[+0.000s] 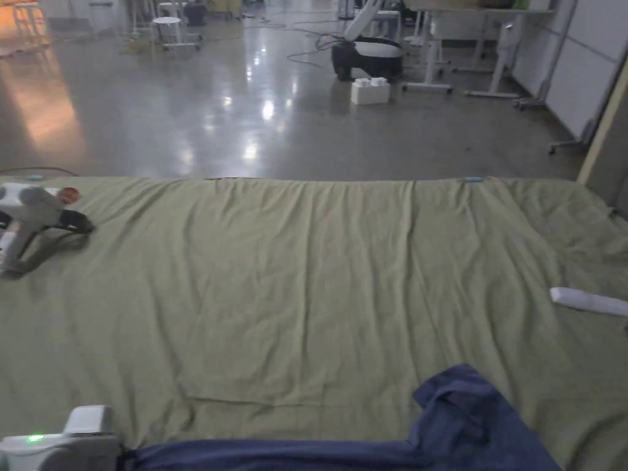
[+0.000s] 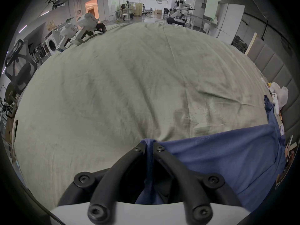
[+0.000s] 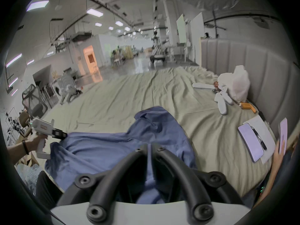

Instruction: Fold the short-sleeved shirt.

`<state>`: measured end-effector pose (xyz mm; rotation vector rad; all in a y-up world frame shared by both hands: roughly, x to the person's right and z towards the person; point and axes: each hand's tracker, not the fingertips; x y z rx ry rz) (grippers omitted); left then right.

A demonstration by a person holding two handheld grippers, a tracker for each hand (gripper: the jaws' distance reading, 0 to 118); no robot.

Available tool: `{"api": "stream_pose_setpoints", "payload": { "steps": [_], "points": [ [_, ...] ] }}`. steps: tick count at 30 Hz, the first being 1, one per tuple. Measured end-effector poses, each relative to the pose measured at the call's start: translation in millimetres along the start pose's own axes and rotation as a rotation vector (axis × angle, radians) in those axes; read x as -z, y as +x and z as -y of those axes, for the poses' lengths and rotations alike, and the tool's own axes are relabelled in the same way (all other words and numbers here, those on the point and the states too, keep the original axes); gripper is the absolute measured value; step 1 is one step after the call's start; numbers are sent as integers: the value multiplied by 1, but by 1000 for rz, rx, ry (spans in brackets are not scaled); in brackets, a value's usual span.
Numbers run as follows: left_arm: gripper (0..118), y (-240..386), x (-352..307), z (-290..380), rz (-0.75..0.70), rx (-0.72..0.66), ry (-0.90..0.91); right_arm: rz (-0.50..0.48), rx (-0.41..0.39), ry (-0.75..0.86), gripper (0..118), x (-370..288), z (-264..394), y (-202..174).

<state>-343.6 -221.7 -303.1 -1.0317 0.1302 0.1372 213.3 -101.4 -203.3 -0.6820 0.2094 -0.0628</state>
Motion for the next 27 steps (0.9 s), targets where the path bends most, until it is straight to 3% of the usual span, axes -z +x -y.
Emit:
{"api": "stream_pose_setpoints", "payload": {
  "steps": [2,3,8,11,14,15,16,17,19,22,24,27],
  "points": [
    [7,-1,-1,-1,-2,7,-6,28,18,-91,73,47,-21,22],
    [7,-1,-1,-1,-1,9,-10,41,20,-138,84,69,-29,32],
    [7,-2,-4,-2,16,-10,-26,150,-101,-354,82,172,-52,67],
    [7,2,-11,-2,23,-9,-37,195,-6,-533,73,213,-42,90],
    [7,4,-15,-3,26,-12,-41,174,-15,-492,70,205,-40,85],
    [7,5,-15,-1,26,-9,-40,156,-10,-467,55,197,-40,80],
    [7,7,-16,0,24,-8,-38,144,-20,-443,33,192,-39,75],
    [7,7,-18,-2,20,-7,-35,130,-32,-448,0,191,-38,72],
    [4,7,-23,-6,23,-5,-47,150,-66,-437,0,184,-39,66],
    [1,0,-60,-9,95,-49,35,126,79,-324,0,151,-46,76],
    [1,-3,-96,0,126,-40,108,47,129,-264,0,117,-47,82],
    [1,-17,-146,26,177,-17,181,23,143,-186,0,47,-35,67]
  ]
}}
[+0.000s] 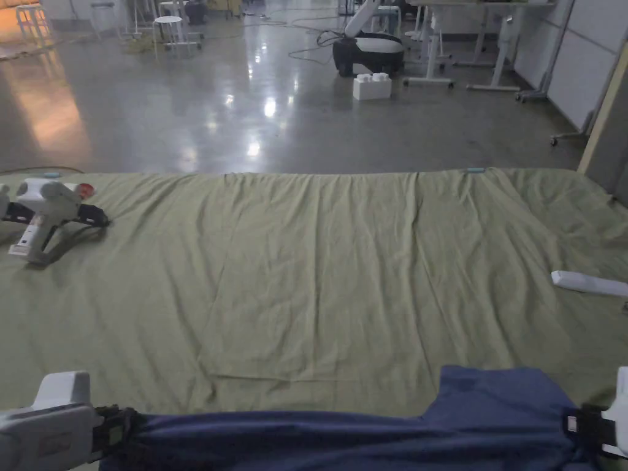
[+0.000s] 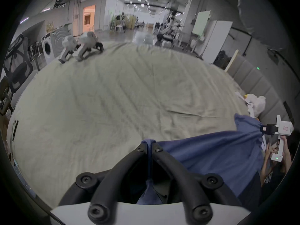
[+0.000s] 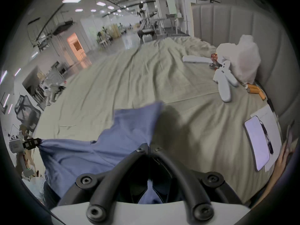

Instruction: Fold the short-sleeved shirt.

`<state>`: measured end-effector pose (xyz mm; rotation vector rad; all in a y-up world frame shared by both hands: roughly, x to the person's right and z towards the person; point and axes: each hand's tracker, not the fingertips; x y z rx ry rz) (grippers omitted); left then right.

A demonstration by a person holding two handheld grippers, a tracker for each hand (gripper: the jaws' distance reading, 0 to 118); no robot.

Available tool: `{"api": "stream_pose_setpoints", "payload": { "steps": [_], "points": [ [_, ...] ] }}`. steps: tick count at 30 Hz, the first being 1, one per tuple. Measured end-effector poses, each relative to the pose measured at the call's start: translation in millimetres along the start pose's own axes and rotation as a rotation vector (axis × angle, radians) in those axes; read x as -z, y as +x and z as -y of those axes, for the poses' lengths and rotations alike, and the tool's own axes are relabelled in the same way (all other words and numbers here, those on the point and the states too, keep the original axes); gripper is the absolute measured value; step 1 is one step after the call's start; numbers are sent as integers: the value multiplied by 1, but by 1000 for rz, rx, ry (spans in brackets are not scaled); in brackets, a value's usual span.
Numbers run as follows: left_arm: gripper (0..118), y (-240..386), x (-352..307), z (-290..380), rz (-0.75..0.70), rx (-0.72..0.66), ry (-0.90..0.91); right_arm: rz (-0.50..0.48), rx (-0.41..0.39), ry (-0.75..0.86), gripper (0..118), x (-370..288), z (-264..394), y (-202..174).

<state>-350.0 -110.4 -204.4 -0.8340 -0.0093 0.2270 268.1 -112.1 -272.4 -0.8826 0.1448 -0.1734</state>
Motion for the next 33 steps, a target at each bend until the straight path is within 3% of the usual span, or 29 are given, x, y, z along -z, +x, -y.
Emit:
{"api": "stream_pose_setpoints", "payload": {
  "steps": [7,14,18,21,23,24,25,26,27,30,33],
  "points": [
    [1,-16,-76,92,16,-24,-12,14,23,51,0,-87,91,10],
    [1,-42,-68,146,19,-108,-73,65,35,-7,0,-83,140,14],
    [1,-39,-56,152,-5,-66,-115,99,9,-59,0,-71,150,15],
    [3,-37,-47,151,-24,-32,-109,127,-68,-82,0,-65,155,9],
    [39,-34,-44,147,-78,13,-94,131,-101,-62,2,-62,157,5],
    [62,-33,-43,145,-113,37,-99,144,-112,-66,16,-55,159,15],
    [78,-32,-46,142,-138,57,-79,177,-124,-73,46,-54,158,15],
    [79,-28,-54,142,-143,74,-54,208,-131,-70,61,-56,157,16],
    [78,-24,-63,139,-156,87,-22,211,-129,-55,64,-60,155,16],
    [78,1,-110,126,-204,208,115,210,-28,8,64,-92,146,5],
    [78,28,-161,106,-206,231,351,103,24,195,64,-130,137,-19]
  ]
}}
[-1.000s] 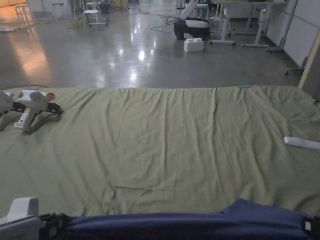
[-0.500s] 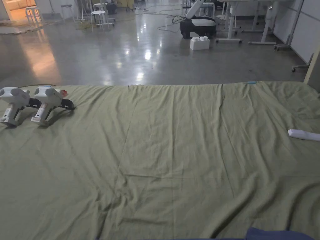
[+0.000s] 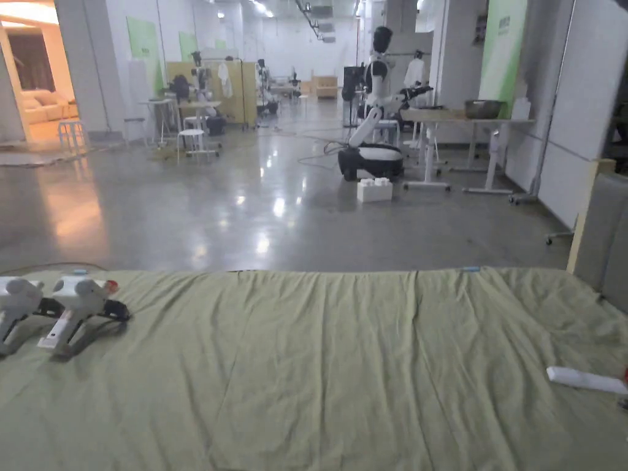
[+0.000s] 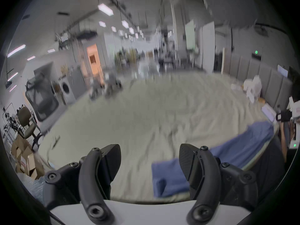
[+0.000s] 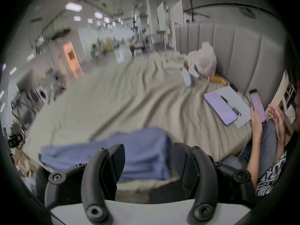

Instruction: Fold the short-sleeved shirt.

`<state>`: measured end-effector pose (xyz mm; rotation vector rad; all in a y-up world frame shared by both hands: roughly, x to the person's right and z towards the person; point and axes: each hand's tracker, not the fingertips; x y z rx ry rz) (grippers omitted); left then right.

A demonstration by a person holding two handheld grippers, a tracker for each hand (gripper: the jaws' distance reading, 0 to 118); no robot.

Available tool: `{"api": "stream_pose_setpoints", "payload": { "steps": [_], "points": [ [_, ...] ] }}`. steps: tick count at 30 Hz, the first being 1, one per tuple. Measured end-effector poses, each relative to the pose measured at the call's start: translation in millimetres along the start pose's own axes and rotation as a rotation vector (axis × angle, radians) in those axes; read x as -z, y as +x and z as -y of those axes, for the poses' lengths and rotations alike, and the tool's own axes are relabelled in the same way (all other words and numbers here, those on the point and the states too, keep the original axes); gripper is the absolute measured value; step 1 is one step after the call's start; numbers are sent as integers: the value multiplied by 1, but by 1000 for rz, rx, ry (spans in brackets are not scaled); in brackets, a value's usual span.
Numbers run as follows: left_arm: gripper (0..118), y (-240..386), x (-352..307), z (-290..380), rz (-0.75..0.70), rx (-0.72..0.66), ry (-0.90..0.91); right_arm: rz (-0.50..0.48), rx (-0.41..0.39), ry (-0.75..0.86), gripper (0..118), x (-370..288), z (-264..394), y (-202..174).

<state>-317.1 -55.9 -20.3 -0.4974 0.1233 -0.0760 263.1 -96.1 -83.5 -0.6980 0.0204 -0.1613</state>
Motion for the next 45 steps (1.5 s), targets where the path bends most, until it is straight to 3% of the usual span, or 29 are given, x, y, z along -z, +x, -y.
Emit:
{"api": "stream_pose_setpoints", "payload": {
  "steps": [4,7,11,14,16,19,20,21,22,35,44,45],
  "points": [
    [78,25,-57,-46,-2,-70,284,-74,-36,241,64,-39,-22,-39],
    [78,46,-84,-69,-2,-18,428,-114,-89,370,64,-62,-40,-66],
    [74,67,-99,-85,-49,-36,516,-170,-174,519,63,-86,-59,-94],
    [67,79,-99,-92,-31,-27,525,-188,-188,579,62,-92,-64,-105],
    [43,86,-98,-92,-1,-9,526,-176,-197,597,51,-94,-63,-113],
    [25,95,-99,-91,37,18,537,-175,-211,605,11,-93,-59,-117],
    [20,97,-100,-92,37,18,535,-179,-212,602,4,-93,-59,-118],
    [6,98,-99,-93,39,17,533,-184,-213,602,2,-94,-58,-118],
    [0,99,-100,-92,50,22,535,-197,-215,596,0,-94,-57,-118],
    [0,94,-96,-96,115,11,498,-203,-224,581,0,-91,-54,-120],
    [0,43,-65,-77,253,-226,357,-208,-228,531,0,-80,-46,-117],
    [6,36,-58,-70,261,-246,304,-211,-222,516,0,-78,-44,-116]
  ]
}}
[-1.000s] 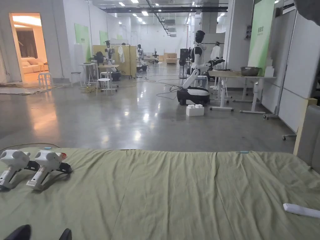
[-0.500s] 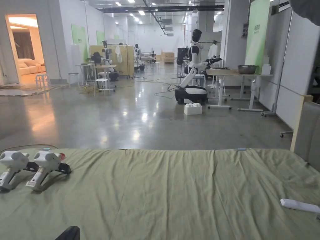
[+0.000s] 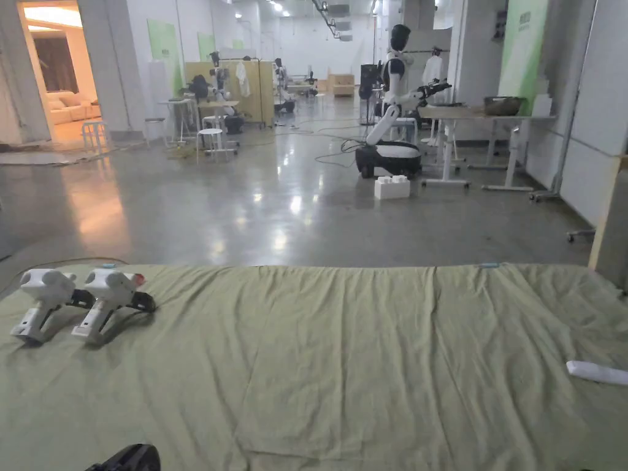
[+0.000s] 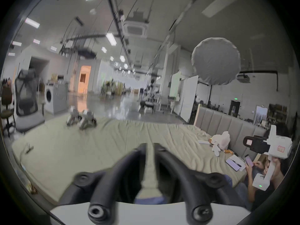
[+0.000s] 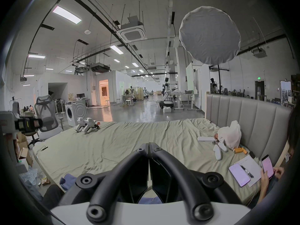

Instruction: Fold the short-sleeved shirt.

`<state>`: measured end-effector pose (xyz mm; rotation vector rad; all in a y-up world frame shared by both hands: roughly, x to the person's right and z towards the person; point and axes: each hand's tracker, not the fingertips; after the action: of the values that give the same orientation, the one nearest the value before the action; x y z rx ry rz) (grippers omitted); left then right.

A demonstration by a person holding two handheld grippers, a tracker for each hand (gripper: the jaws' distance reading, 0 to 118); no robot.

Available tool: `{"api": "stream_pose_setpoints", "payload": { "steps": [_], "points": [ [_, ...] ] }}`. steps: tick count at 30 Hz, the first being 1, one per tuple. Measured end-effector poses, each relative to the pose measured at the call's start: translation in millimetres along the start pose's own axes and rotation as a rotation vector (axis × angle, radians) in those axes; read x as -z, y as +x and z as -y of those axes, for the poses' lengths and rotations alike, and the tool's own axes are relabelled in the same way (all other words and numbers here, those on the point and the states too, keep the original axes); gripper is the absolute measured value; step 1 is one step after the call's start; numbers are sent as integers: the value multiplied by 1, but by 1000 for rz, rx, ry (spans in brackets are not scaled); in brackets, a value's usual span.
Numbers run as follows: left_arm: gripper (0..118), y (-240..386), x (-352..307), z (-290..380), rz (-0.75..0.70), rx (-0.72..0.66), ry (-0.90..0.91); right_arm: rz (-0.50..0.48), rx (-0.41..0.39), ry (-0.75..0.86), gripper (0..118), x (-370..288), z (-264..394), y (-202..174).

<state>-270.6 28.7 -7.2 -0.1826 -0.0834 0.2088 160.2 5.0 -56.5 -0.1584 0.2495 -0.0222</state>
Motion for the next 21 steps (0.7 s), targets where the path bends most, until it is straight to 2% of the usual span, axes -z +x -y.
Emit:
{"api": "stream_pose_setpoints", "payload": {
  "steps": [1,3,4,5,7,11,14,17,19,20,21],
  "points": [
    [24,-13,5,9,-32,-30,-35,-9,18,-21,0,1,4,1],
    [70,-45,16,30,-57,-124,-114,-20,48,-52,0,4,12,5],
    [87,-63,22,45,-39,-186,-164,-25,58,-71,0,6,16,6],
    [91,-82,28,61,-21,-258,-201,-25,61,-82,0,7,19,7],
    [92,-117,38,92,5,-387,-244,-29,70,-99,0,6,25,9],
    [94,-170,52,150,-70,-614,-366,-40,102,-145,0,6,34,13],
    [95,-192,57,183,-22,-748,-368,-38,109,-179,0,7,40,14],
    [96,-199,65,212,-54,-856,-404,-36,124,-200,0,9,43,14],
    [95,-201,72,229,-10,-930,-408,-37,134,-201,0,8,43,13],
    [95,-169,62,209,17,-963,-355,-40,143,-205,0,9,44,13],
    [93,-165,61,209,14,-982,-296,-44,152,-208,0,9,45,14]
  ]
}}
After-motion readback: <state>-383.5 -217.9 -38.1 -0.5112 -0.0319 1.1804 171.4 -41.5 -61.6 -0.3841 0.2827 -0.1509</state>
